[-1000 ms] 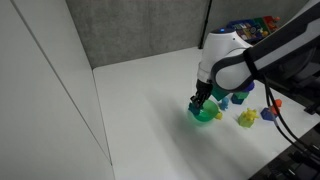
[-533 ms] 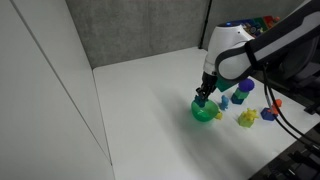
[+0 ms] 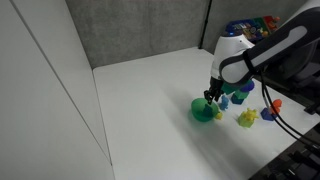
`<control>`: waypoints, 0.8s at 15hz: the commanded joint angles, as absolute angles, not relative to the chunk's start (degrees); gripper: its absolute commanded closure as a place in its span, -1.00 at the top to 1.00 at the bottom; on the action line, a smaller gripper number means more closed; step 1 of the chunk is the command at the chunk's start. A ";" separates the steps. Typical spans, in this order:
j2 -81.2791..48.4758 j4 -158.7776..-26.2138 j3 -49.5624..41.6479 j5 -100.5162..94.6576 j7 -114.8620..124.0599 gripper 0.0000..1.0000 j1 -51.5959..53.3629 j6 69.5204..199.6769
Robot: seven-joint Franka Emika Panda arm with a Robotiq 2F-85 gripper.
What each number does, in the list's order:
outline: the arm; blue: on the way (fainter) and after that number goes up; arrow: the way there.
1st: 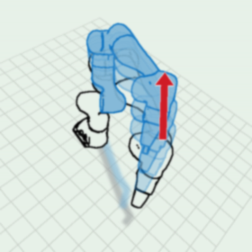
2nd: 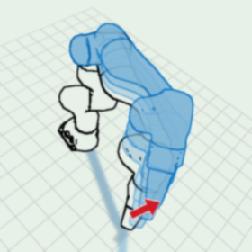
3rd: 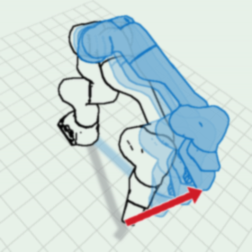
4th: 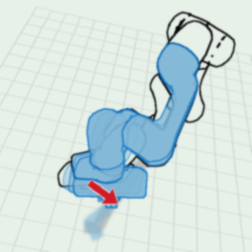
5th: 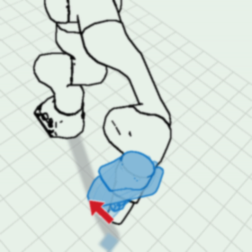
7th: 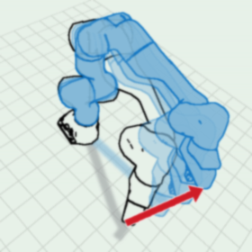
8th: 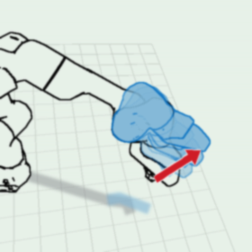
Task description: Pick up the green toy on the left side of the table and put it in the green bowl
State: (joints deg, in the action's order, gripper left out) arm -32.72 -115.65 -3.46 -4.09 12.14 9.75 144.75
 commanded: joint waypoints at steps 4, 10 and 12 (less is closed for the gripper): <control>-31.36 -114.48 -2.64 -3.37 10.98 0.95 7.76 141.86; -25.65 -114.63 -1.04 -1.57 7.07 1.00 4.42 135.00; -23.15 -114.65 -0.41 -0.16 4.38 1.00 2.84 130.94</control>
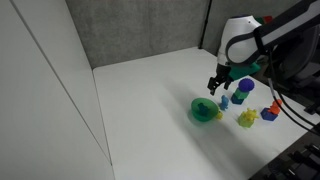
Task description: Pick up the green toy on the left side of the table and put it in the green bowl
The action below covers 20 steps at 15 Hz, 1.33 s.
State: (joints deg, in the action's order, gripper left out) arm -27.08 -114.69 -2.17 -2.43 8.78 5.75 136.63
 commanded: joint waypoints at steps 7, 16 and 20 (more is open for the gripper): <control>-13.26 -117.46 -1.15 0.72 -1.09 1.00 -0.40 121.67; 2.59 -124.69 -3.63 -1.82 -1.68 1.00 -2.76 115.18; 10.51 -127.41 -4.82 -1.52 -5.22 1.00 -3.96 112.60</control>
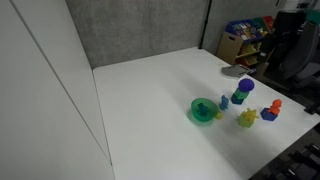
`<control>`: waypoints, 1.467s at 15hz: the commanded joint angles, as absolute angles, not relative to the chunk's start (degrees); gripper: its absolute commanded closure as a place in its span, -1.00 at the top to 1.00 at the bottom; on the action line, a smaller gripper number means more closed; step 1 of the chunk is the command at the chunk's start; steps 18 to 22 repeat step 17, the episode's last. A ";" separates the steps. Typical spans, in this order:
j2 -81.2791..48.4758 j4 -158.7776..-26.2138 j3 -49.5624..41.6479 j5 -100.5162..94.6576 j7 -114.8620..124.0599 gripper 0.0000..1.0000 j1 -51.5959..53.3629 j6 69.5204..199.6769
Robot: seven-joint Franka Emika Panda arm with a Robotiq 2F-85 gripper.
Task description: Pick up the green toy on the left side of the table and put it in the green bowl
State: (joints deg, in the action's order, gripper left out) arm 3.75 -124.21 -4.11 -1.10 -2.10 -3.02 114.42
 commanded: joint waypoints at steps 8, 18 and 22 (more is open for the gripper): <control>21.26 -127.99 -5.77 -2.59 -6.53 1.00 -4.78 106.14; 21.07 -127.51 -5.88 -1.87 -5.96 1.00 -4.47 106.22; 21.07 -127.51 -5.88 -1.87 -5.96 1.00 -4.47 106.22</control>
